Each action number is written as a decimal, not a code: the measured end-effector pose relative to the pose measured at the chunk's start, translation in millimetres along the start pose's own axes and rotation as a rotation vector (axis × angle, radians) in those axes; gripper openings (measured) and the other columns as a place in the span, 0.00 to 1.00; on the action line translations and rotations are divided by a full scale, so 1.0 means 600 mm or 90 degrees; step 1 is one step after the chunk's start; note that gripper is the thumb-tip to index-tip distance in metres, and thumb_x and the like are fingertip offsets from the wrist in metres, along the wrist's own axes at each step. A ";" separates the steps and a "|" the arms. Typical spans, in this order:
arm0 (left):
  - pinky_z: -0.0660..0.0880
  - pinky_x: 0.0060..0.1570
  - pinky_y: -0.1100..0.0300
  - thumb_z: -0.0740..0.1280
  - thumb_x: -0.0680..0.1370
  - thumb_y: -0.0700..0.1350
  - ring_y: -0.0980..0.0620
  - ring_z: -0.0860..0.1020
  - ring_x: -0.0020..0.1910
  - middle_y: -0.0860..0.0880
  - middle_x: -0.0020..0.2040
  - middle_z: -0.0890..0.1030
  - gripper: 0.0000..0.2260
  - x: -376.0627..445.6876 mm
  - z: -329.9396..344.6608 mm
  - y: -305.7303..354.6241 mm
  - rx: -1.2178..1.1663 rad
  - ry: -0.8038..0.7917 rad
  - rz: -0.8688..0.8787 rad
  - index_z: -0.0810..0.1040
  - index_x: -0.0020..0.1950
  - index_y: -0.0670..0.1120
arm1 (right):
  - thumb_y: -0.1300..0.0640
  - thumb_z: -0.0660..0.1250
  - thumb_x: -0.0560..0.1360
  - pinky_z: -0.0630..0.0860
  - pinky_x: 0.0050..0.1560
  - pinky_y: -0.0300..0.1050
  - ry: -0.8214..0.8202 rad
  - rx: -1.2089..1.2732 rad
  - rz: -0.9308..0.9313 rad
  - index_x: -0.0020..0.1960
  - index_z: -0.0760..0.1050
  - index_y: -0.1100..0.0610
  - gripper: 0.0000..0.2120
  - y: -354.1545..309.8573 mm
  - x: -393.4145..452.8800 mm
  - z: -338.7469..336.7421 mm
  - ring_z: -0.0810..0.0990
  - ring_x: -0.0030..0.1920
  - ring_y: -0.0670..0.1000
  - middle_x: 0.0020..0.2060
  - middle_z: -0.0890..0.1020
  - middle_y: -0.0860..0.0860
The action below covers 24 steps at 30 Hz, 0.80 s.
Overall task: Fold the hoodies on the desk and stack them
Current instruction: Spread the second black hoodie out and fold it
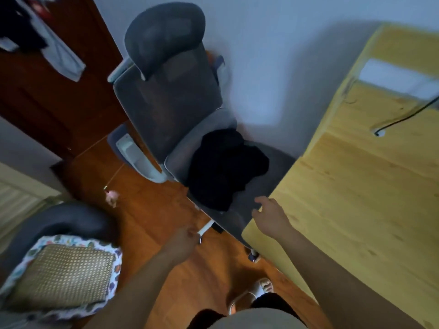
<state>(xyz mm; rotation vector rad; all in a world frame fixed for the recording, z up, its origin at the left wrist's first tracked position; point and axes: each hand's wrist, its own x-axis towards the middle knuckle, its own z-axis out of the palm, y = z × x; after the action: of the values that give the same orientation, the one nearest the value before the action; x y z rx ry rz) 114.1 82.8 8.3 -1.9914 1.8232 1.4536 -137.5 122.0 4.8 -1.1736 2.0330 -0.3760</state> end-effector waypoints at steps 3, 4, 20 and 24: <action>0.74 0.40 0.61 0.65 0.82 0.46 0.52 0.79 0.46 0.48 0.53 0.80 0.15 0.083 0.004 0.020 -0.136 -0.025 -0.047 0.72 0.69 0.48 | 0.55 0.61 0.81 0.72 0.60 0.46 -0.001 0.046 0.021 0.74 0.68 0.56 0.22 -0.033 0.031 0.008 0.76 0.64 0.55 0.70 0.72 0.55; 0.74 0.41 0.60 0.65 0.82 0.47 0.51 0.78 0.47 0.47 0.56 0.80 0.18 0.115 0.006 0.025 -0.192 -0.036 -0.076 0.71 0.71 0.47 | 0.55 0.61 0.82 0.72 0.58 0.46 0.007 0.053 0.033 0.74 0.68 0.56 0.21 -0.038 0.036 0.009 0.77 0.62 0.55 0.69 0.73 0.55; 0.76 0.54 0.49 0.62 0.84 0.50 0.37 0.78 0.64 0.40 0.64 0.80 0.15 0.363 -0.075 0.109 -0.385 -0.012 -0.068 0.78 0.63 0.42 | 0.58 0.64 0.79 0.71 0.63 0.45 0.270 0.280 0.385 0.66 0.77 0.55 0.15 -0.062 -0.051 0.102 0.76 0.64 0.53 0.64 0.80 0.52; 0.79 0.49 0.50 0.70 0.78 0.48 0.47 0.79 0.48 0.46 0.46 0.80 0.11 0.292 -0.183 0.230 -0.475 -0.052 0.189 0.74 0.38 0.47 | 0.57 0.64 0.80 0.71 0.58 0.43 0.323 0.302 0.371 0.66 0.76 0.53 0.16 -0.106 -0.073 0.071 0.77 0.61 0.53 0.65 0.79 0.52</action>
<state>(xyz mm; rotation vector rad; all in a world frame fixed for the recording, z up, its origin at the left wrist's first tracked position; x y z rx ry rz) 38.2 -153.4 23.9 -1.8991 1.7527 2.5611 -53.9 128.9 32.6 -0.1782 2.4040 -0.8579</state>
